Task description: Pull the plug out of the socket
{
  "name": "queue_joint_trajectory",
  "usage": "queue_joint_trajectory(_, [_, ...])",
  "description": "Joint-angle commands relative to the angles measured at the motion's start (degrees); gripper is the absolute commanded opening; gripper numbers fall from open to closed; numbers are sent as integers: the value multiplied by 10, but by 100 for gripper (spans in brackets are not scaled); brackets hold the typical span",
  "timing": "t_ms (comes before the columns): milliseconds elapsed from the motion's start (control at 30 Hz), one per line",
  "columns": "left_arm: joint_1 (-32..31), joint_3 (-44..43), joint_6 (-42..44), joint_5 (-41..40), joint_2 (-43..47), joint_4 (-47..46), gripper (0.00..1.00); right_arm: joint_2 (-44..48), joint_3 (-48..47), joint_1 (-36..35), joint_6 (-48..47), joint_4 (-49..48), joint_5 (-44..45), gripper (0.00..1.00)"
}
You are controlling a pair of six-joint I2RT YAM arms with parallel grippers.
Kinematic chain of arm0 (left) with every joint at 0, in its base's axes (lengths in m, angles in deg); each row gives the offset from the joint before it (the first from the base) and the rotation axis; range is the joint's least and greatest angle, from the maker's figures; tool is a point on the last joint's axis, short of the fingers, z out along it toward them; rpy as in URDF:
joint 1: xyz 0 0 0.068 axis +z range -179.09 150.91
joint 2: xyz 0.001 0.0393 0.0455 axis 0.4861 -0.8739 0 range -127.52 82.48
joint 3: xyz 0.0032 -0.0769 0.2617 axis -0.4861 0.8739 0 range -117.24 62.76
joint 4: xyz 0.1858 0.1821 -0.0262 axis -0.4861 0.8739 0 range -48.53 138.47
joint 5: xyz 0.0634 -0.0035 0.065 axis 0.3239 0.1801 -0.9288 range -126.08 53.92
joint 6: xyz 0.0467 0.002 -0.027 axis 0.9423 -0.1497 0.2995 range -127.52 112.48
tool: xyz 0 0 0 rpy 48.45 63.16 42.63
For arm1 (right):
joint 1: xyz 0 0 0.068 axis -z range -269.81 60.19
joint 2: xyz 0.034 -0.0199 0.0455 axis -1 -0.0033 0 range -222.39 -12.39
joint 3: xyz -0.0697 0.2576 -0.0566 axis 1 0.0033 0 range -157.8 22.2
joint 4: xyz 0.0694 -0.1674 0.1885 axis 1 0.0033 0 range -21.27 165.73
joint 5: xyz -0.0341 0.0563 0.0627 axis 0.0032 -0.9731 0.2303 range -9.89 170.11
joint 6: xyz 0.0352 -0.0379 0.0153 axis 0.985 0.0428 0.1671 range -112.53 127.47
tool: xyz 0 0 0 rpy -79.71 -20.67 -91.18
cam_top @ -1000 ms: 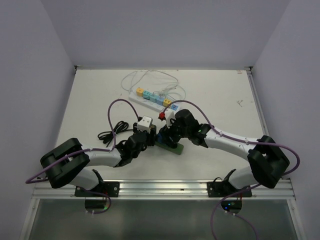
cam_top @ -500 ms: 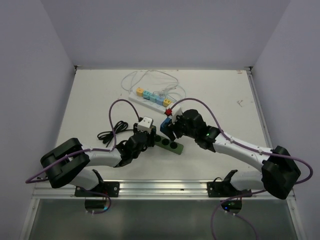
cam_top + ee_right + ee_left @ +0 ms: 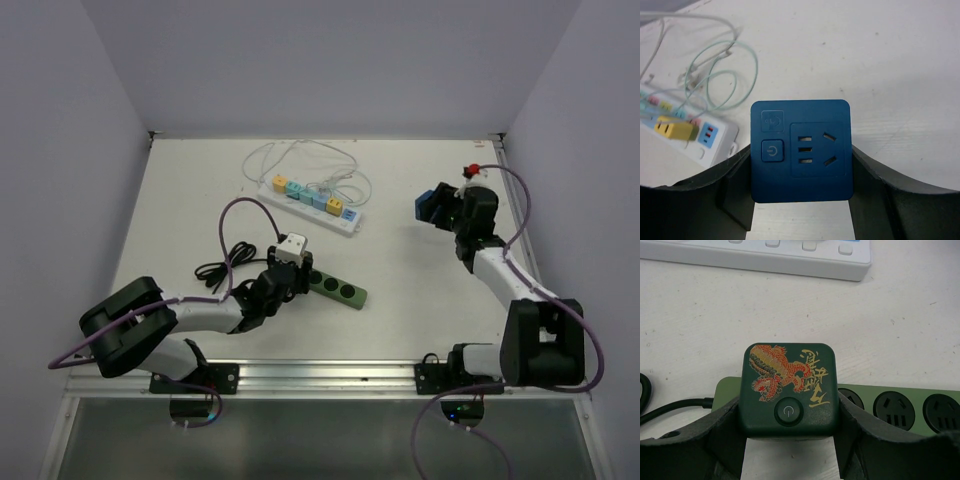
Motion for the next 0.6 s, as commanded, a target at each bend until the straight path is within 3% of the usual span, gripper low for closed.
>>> queue_joint_trajectory(0, [2, -5, -26, 8, 12, 56, 7, -53, -27, 93, 126, -72, -86, 47])
queue_joint_trajectory(300, [2, -29, -24, 38, 18, 78, 6, -276, -143, 161, 265, -182, -155, 52])
queue_joint_trajectory(500, [3, -31, -15, 37, 16, 85, 3, -389, -249, 171, 276, -145, -166, 57])
queue_joint_trajectory(567, [3, -31, -11, 33, 16, 88, 3, -408, -277, 172, 276, -139, -180, 63])
